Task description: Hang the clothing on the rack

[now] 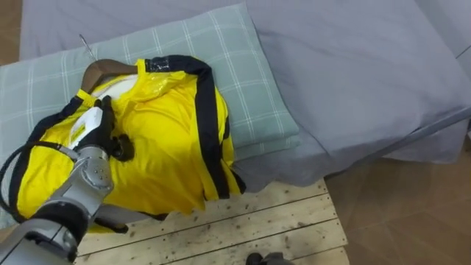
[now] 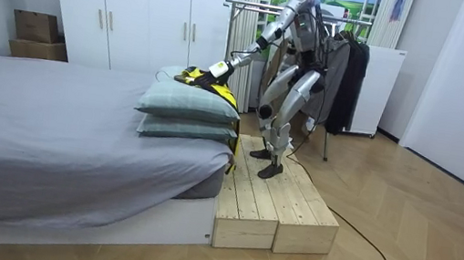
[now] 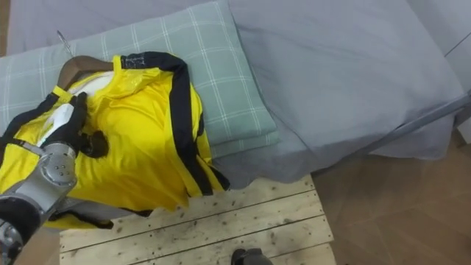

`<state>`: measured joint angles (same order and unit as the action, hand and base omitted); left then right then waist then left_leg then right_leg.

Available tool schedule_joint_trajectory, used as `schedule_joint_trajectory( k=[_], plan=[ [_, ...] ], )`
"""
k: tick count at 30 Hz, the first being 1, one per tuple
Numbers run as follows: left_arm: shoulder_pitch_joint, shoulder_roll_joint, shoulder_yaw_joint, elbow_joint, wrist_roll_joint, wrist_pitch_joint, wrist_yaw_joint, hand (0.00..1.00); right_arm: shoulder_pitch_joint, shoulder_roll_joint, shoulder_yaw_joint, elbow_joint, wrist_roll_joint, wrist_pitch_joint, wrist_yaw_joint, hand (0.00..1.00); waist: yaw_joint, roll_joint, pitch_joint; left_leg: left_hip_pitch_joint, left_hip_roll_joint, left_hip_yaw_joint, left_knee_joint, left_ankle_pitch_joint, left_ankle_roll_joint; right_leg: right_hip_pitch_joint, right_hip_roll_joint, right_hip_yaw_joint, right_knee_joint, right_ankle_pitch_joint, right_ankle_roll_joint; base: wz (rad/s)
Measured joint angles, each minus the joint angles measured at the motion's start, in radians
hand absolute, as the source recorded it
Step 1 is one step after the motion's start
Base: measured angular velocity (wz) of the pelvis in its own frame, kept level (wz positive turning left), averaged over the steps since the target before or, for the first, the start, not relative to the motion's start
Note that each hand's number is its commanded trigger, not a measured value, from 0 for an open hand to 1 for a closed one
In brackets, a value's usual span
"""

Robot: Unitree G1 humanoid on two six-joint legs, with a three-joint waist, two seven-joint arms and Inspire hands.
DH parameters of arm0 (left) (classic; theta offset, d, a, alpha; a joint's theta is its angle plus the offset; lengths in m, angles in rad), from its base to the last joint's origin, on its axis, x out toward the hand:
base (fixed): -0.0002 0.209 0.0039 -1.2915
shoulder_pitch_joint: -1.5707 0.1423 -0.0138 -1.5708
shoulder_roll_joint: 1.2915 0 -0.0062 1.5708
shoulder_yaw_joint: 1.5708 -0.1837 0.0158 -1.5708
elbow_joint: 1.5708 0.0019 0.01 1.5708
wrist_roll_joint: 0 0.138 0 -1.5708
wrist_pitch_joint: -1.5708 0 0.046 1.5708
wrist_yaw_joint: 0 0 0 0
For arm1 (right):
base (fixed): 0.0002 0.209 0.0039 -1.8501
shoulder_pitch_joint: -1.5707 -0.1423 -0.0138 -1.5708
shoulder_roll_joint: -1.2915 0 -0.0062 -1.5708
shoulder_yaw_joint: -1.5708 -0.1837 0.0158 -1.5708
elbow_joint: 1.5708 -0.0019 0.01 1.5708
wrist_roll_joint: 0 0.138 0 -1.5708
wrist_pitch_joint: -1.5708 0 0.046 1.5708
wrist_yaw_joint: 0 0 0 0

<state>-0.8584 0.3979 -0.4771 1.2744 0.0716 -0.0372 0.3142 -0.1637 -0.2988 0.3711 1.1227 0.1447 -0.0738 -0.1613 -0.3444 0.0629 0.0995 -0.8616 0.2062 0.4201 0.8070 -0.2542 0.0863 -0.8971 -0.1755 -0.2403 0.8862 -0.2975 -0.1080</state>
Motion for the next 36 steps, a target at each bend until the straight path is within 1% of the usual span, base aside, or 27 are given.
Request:
schedule_joint_trajectory(
  k=[1,4,7,9,12,13,17,21,23,24,26,28,30,36],
  plan=[
    [0.001,-0.010,-0.011,0.000,0.000,0.000,-0.002,0.00,0.003,-0.005,0.000,0.000,0.018,0.000,0.000,0.00,-0.001,0.000,0.0001,0.013,-0.012,0.000,-0.013,0.002,0.002,0.010,-0.007,0.002,-0.002,-0.002,0.003,0.08],
    [0.005,-0.017,-0.019,0.000,0.002,-0.003,-0.019,0.00,0.002,-0.006,-0.001,0.001,0.046,-0.003,0.002,0.00,-0.004,-0.001,0.0003,0.037,-0.012,0.006,-0.022,0.000,0.004,0.035,-0.007,0.002,-0.013,-0.004,0.008,0.02],
    [0.021,-0.016,-0.018,-0.009,0.009,-0.008,-0.042,0.00,-0.001,-0.006,-0.002,0.000,0.045,-0.004,0.004,0.00,-0.004,-0.002,0.0000,0.059,-0.015,0.010,-0.031,0.000,0.005,0.053,-0.006,0.005,-0.023,-0.003,0.013,-0.02],
    [0.033,-0.021,-0.018,-0.023,0.009,-0.010,-0.048,0.00,-0.002,-0.006,-0.002,0.000,0.046,-0.006,0.003,0.00,-0.004,-0.003,0.0003,0.073,-0.024,0.012,-0.046,0.000,0.005,0.064,-0.011,0.007,-0.029,-0.005,0.017,0.00],
    [0.052,-0.031,-0.017,-0.033,0.010,-0.012,-0.065,0.00,-0.002,0.002,-0.002,0.002,0.046,-0.026,-0.007,0.00,-0.003,-0.005,0.0000,0.107,-0.026,0.017,-0.067,0.001,0.006,0.097,-0.007,0.007,-0.051,-0.002,0.021,-0.03],
    [0.063,-0.031,-0.017,-0.047,0.010,-0.014,-0.069,0.00,-0.002,0.004,-0.002,0.002,0.046,-0.037,-0.014,0.00,-0.003,-0.005,-0.0001,0.118,-0.026,0.019,-0.073,0.003,0.010,0.108,-0.005,0.007,-0.058,-0.002,0.022,-0.05],
    [0.090,-0.033,-0.016,-0.085,0.010,-0.021,-0.074,0.00,-0.004,0.008,-0.002,0.003,0.047,-0.060,-0.034,0.00,0.000,-0.006,-0.0002,0.140,-0.027,0.022,-0.087,0.004,0.010,0.130,0.000,0.010,-0.077,0.000,0.027,-0.03],
    [0.097,-0.033,-0.017,-0.085,0.008,-0.046,-0.090,0.00,-0.006,0.014,-0.002,0.013,0.053,-0.078,-0.035,0.00,0.008,-0.008,-0.0013,0.161,-0.033,0.022,-0.105,0.005,0.007,0.151,0.000,0.008,-0.090,0.000,0.028,0.01],
    [0.106,-0.035,-0.016,-0.091,0.008,-0.058,-0.095,0.00,-0.003,0.020,-0.002,0.013,0.070,-0.080,-0.035,0.00,0.008,-0.014,-0.0021,0.186,-0.044,0.022,-0.123,0.008,0.003,0.174,-0.005,0.009,-0.097,-0.004,0.033,0.06],
    [0.107,-0.035,-0.016,-0.094,0.008,-0.059,-0.099,0.00,-0.003,0.020,-0.002,0.013,0.076,-0.080,-0.035,0.00,0.009,-0.015,-0.0018,0.191,-0.045,0.022,-0.125,0.008,0.003,0.179,-0.005,0.008,-0.100,-0.004,0.034,0.00],
    [0.107,-0.036,-0.016,-0.096,0.008,-0.080,-0.108,0.00,-0.003,0.021,-0.002,0.014,0.093,-0.087,-0.035,0.00,0.010,-0.018,-0.0021,0.208,-0.048,0.022,-0.135,0.008,0.003,0.197,-0.005,0.006,-0.111,-0.004,0.035,0.00],
    [0.108,-0.036,-0.016,-0.097,0.009,-0.092,-0.111,0.00,-0.003,0.021,-0.003,0.015,0.094,-0.092,-0.035,0.00,0.011,-0.020,-0.0031,0.216,-0.048,0.021,-0.139,0.008,0.002,0.206,-0.003,0.005,-0.119,-0.003,0.037,0.00],
    [0.108,-0.036,-0.016,-0.097,0.010,-0.097,-0.113,0.00,-0.003,0.020,-0.003,0.020,0.094,-0.101,-0.034,0.00,0.013,-0.020,-0.0033,0.219,-0.048,0.021,-0.142,0.008,0.002,0.211,-0.002,0.004,-0.124,-0.002,0.038,0.00],
    [0.109,-0.035,-0.016,-0.100,0.009,-0.102,-0.130,0.00,-0.006,0.020,-0.003,0.021,0.094,-0.103,-0.032,0.00,0.021,-0.021,-0.0037,0.227,-0.049,0.020,-0.145,0.008,0.002,0.220,-0.001,0.004,-0.128,-0.002,0.038,0.00]
  ],
)
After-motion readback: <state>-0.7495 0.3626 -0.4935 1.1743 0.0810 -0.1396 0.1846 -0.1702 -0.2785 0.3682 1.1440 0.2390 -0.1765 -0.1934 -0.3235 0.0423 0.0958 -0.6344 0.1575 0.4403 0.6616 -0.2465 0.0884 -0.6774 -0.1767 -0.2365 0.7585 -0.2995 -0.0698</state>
